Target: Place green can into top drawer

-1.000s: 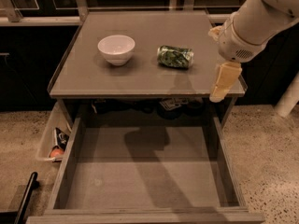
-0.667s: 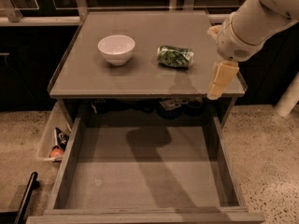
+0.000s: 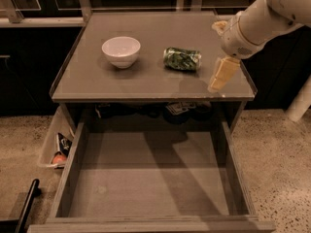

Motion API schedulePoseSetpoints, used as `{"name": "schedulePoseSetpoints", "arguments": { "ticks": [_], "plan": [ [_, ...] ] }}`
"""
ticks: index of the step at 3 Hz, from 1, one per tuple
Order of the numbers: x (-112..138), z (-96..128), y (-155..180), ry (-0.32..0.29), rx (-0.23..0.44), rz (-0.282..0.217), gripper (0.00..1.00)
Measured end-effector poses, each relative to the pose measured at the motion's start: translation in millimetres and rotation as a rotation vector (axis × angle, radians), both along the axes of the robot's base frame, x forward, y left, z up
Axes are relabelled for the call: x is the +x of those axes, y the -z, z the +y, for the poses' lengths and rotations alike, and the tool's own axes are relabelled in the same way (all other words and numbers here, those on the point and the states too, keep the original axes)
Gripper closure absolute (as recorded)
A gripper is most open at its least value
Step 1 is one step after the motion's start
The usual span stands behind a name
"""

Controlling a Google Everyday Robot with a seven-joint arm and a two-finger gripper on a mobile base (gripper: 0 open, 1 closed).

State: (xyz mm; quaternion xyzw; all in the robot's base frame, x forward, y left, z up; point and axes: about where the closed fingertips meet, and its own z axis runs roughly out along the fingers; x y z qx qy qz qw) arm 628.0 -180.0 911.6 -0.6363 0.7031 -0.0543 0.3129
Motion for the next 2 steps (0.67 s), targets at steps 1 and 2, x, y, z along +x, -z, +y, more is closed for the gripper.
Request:
{"name": "schedulePoseSetpoints", "arguments": {
  "ticks": [1,2],
  "plan": [
    [18.3,14.7,1.5,-0.054,0.089,-0.019,0.00],
    [36.4,26.3,7.9,-0.075,0.199,-0.012,0.00]
  ]
}}
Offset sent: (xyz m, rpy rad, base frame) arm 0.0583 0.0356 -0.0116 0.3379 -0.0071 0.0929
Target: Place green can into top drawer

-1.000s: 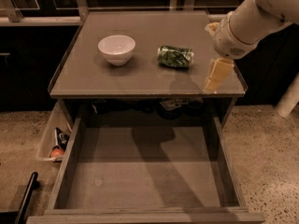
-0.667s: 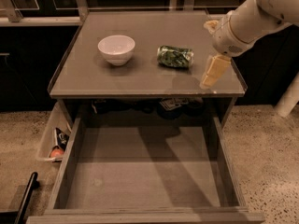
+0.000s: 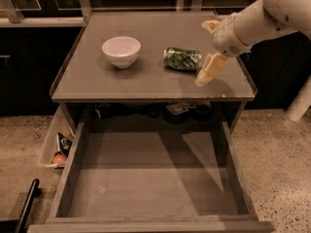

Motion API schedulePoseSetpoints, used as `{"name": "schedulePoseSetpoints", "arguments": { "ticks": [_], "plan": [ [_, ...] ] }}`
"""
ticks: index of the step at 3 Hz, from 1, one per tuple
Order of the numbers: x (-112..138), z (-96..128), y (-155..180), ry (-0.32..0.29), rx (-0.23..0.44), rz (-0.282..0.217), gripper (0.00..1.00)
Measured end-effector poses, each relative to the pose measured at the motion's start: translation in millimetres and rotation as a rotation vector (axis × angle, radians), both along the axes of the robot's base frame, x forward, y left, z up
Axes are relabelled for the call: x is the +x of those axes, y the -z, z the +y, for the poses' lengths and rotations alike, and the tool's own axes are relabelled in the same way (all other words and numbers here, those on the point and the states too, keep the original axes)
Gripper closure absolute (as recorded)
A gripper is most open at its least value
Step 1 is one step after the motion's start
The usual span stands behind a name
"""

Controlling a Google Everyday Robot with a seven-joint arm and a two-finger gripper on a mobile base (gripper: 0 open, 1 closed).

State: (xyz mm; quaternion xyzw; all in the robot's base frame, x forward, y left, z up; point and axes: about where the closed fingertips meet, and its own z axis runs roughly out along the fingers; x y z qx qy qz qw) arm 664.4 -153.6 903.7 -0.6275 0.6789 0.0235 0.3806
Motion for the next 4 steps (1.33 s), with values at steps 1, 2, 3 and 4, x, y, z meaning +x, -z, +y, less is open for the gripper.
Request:
{"name": "schedulePoseSetpoints", "arguments": {
  "ticks": [1,2,3,4],
  "plan": [
    [15.0,8.3,9.2,-0.002,0.081,0.029,0.00],
    [27.2,12.1,16.9,0.012,0.123,0.054,0.00],
    [40.0,17.3,21.7,0.024,0.137,0.077,0.00],
    [51.9,27.2,28.4,0.022,0.153,0.114,0.00]
  ]
}}
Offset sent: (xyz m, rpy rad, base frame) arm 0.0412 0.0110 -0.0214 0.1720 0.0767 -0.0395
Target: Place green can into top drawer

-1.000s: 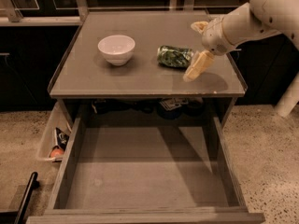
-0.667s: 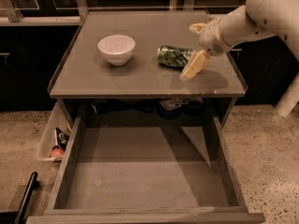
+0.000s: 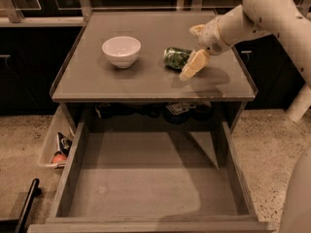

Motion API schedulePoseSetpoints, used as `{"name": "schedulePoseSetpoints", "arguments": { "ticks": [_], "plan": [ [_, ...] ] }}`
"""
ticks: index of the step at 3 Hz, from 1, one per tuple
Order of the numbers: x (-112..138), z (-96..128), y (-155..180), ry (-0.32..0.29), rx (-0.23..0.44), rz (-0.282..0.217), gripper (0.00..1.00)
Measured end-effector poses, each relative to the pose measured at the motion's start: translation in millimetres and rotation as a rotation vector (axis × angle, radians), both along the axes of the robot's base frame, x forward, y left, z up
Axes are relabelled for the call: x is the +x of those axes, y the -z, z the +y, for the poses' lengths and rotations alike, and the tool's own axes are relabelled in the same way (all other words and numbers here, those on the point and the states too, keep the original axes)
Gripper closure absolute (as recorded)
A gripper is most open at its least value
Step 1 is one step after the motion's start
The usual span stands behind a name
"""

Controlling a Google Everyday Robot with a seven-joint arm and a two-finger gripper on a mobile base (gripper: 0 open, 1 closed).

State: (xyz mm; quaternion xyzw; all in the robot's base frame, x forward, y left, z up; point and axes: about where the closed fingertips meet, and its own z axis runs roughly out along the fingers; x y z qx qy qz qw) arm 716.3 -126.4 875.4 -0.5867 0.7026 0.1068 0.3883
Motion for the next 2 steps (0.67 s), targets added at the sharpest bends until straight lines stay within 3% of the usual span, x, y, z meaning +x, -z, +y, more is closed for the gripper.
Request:
{"name": "schedulePoseSetpoints", "arguments": {
  "ticks": [2],
  "plan": [
    [21.2,14.1,20.2,0.001,0.004,0.077,0.00]
  ]
}}
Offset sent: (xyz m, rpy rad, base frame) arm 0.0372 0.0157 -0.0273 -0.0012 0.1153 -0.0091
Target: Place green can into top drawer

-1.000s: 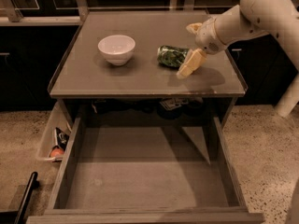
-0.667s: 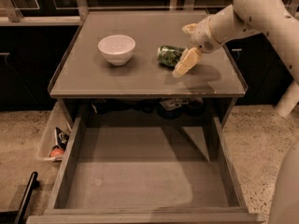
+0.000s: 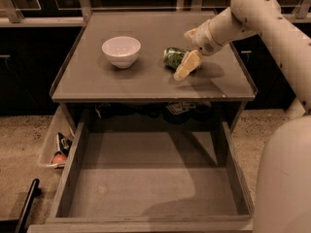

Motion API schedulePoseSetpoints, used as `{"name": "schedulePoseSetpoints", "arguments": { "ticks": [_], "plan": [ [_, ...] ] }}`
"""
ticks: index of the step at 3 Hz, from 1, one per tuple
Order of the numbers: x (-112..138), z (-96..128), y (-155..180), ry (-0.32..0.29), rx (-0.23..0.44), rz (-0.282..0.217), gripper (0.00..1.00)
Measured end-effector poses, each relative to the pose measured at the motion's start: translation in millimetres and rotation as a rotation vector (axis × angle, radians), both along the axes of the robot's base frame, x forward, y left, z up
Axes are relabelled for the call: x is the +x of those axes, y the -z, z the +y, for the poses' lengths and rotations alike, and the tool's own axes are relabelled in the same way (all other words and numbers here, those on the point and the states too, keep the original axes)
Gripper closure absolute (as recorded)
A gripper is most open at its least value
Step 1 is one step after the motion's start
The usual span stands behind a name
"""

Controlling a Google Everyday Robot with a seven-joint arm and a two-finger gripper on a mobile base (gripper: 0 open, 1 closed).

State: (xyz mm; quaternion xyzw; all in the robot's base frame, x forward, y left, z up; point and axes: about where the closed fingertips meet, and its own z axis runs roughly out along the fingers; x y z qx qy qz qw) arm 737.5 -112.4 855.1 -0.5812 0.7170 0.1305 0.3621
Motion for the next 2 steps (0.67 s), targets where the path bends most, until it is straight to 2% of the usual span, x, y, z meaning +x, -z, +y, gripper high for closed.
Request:
{"name": "schedulePoseSetpoints", "arguments": {
  "ticks": [1,2],
  "plan": [
    [10.5,0.1,11.0,0.025,-0.026,0.032,0.00],
    [10.9,0.0,11.1,0.026,-0.027,0.033,0.19]
  ]
}}
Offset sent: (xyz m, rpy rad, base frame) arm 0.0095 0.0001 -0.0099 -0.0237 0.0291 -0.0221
